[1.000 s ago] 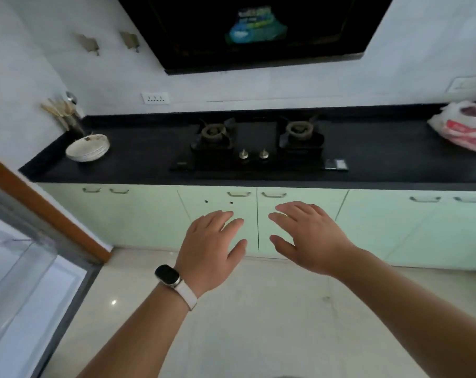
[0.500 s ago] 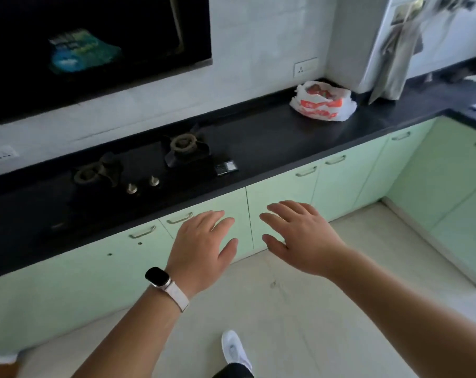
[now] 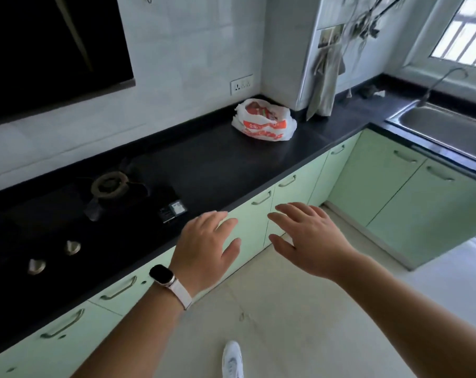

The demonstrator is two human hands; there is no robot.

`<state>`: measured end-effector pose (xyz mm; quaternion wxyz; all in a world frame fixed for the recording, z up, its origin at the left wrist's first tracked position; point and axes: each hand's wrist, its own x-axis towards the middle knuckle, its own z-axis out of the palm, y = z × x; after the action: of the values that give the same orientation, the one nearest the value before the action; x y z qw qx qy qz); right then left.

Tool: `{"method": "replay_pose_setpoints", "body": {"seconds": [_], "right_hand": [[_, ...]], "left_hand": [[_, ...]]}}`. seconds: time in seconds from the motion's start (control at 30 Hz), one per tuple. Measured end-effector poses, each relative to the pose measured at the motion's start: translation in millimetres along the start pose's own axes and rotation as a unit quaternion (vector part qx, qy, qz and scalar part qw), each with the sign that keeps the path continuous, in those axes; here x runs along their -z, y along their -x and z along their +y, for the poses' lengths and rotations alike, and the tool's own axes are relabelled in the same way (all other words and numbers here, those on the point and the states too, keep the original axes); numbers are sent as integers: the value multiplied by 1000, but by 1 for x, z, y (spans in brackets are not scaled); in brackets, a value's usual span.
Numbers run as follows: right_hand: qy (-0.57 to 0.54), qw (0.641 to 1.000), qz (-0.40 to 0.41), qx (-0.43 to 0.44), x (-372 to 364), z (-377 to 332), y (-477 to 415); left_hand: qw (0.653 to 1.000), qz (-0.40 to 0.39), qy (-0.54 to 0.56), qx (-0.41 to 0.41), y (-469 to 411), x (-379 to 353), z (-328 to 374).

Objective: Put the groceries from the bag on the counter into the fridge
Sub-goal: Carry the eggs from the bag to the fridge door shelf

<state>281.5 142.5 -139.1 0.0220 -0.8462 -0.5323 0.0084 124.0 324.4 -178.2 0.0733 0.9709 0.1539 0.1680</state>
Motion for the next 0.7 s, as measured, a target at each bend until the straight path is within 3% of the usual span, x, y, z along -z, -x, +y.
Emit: {"method": "replay_pose_setpoints", "body": {"seconds": [0.27, 0.7], "right_hand": [[12, 997, 7, -74, 6, 20, -54], [-13, 988, 17, -153, 1, 92, -98]], "left_hand": [[997, 25, 8, -68, -83, -21, -44], [989, 22, 38, -140, -190, -60, -35]]}}
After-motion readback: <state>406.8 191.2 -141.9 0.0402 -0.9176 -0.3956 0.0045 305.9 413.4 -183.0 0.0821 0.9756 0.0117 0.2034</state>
